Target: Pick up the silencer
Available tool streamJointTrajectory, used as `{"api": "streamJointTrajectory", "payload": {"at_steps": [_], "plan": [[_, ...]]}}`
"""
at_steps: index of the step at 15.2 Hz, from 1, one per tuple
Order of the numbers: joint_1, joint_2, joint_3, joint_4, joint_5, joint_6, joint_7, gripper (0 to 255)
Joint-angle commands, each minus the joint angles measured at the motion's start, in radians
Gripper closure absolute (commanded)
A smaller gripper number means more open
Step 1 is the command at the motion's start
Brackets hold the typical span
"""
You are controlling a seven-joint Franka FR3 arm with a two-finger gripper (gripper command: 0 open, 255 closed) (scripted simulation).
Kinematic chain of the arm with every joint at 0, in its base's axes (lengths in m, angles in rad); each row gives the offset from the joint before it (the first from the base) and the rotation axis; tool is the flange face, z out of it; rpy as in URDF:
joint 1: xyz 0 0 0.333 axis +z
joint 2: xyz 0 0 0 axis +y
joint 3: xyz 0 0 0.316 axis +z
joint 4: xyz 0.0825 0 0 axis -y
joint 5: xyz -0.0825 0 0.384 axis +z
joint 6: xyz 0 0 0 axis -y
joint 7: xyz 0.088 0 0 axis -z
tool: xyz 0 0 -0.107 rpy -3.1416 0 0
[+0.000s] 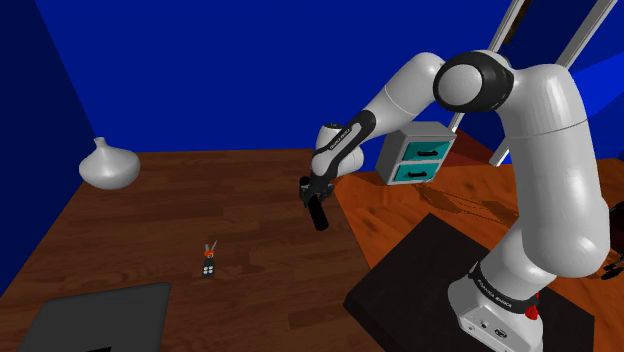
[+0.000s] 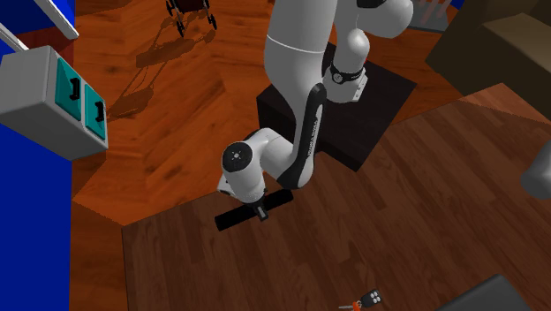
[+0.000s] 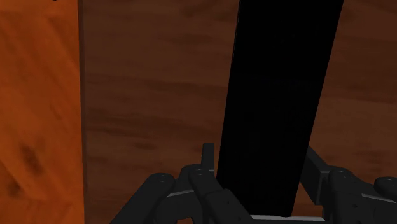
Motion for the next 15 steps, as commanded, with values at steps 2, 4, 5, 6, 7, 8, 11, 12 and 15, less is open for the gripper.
{"api": "streamJointTrajectory", "payload": {"at_steps": [2, 4, 5, 6, 7, 8, 11, 12, 15], "plan": [[0.000, 0.002, 0.000, 0.000, 0.000, 0.001, -0.001, 255], [0.001, -0.012, -0.001, -0.004, -0.001, -0.009, 0.001, 255], [0.001, -0.025, -0.001, -0.009, -0.001, -0.016, 0.002, 255], [0.001, -0.038, -0.002, -0.013, -0.002, -0.025, 0.003, 255], [0.002, -0.050, -0.002, -0.018, -0.002, -0.033, 0.004, 255], [0.002, -0.063, -0.003, -0.022, -0.003, -0.041, 0.005, 255], [0.003, -0.100, -0.005, -0.033, -0.005, -0.067, 0.009, 255], [0.003, -0.112, -0.005, -0.037, -0.005, -0.076, 0.011, 255], [0.004, -0.148, -0.007, -0.045, -0.007, -0.103, 0.015, 255]]}}
